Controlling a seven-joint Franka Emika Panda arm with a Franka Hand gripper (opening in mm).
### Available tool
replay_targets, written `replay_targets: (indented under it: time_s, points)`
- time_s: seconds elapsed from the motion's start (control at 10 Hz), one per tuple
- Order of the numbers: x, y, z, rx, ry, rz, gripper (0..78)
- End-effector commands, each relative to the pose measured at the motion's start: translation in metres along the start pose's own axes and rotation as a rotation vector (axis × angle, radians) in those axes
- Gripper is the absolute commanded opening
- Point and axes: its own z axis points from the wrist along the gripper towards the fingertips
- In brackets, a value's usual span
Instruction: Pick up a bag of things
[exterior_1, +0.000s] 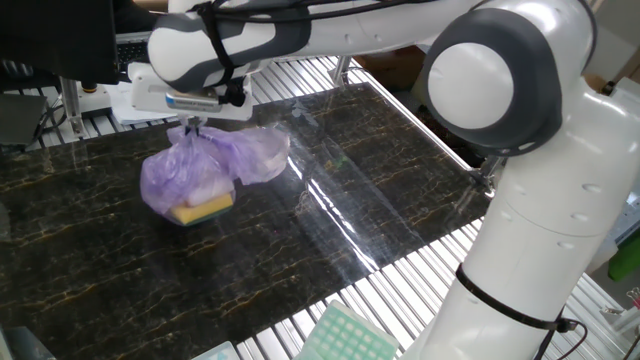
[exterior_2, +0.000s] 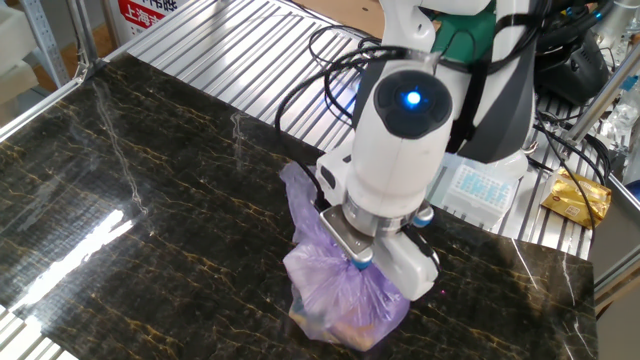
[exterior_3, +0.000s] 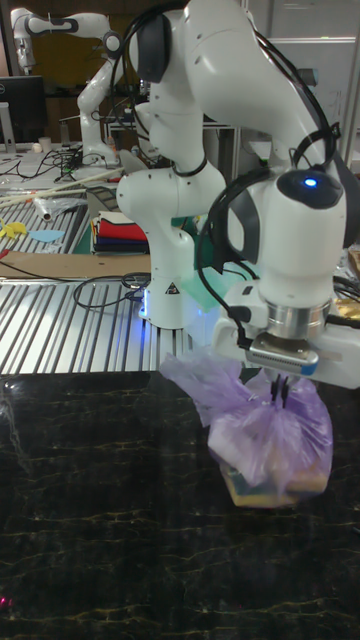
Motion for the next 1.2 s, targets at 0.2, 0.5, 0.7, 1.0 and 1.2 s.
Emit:
replay_targets:
  time_s: [0.2, 0.5, 0.7, 1.0, 1.2]
  points:
    - [0.002, 0.004, -0.01, -0.021, -0.019, -0.046, 1.5]
    - [0.002, 0.006, -0.025, -0.011, -0.016, -0.091, 1.5]
    - [0.002, 0.006, -0.025, -0.014, -0.01, -0.113, 1.5]
    - [0.003, 0.006, -0.025, -0.004, -0.011, -0.147, 1.5]
    - [0.003, 0.006, -0.025, -0.005, -0.011, -0.18, 1.5]
